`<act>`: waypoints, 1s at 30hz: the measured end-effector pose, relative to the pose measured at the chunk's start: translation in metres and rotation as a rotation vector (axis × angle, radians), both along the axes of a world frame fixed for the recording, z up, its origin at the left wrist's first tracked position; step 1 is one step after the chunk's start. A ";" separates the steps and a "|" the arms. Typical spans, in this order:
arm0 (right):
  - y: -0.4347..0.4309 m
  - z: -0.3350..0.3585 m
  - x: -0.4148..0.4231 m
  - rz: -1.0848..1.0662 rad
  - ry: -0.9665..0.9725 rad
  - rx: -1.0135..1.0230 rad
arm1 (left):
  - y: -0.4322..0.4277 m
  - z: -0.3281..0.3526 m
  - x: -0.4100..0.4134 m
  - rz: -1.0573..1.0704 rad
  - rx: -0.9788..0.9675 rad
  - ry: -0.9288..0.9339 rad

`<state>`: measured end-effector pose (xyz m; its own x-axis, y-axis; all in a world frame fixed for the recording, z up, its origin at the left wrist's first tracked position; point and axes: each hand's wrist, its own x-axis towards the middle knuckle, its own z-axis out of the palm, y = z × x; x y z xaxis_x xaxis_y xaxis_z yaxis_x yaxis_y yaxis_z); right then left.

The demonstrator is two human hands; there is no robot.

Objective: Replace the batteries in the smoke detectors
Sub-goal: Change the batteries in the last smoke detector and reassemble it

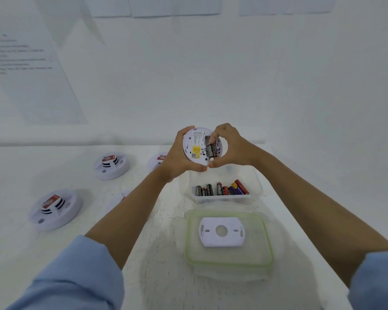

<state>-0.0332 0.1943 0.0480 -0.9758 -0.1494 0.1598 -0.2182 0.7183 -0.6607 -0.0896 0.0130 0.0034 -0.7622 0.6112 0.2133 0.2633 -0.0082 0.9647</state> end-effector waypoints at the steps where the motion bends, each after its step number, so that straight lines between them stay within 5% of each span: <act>1: 0.001 0.001 0.002 -0.006 -0.022 -0.001 | -0.002 0.000 0.000 0.013 -0.002 0.015; 9: 0.010 -0.011 0.015 0.025 -0.319 0.201 | -0.017 0.000 -0.004 0.115 -0.015 0.099; 14: 0.003 -0.006 0.003 -0.105 -0.066 -0.149 | -0.017 0.000 -0.004 0.096 -0.028 0.087; 23: -0.029 -0.011 -0.014 -0.199 0.145 -0.011 | -0.007 0.000 0.000 0.054 0.008 0.068; 30: -0.030 -0.015 -0.015 -0.280 0.143 -0.124 | -0.004 -0.009 0.001 0.058 -0.007 0.068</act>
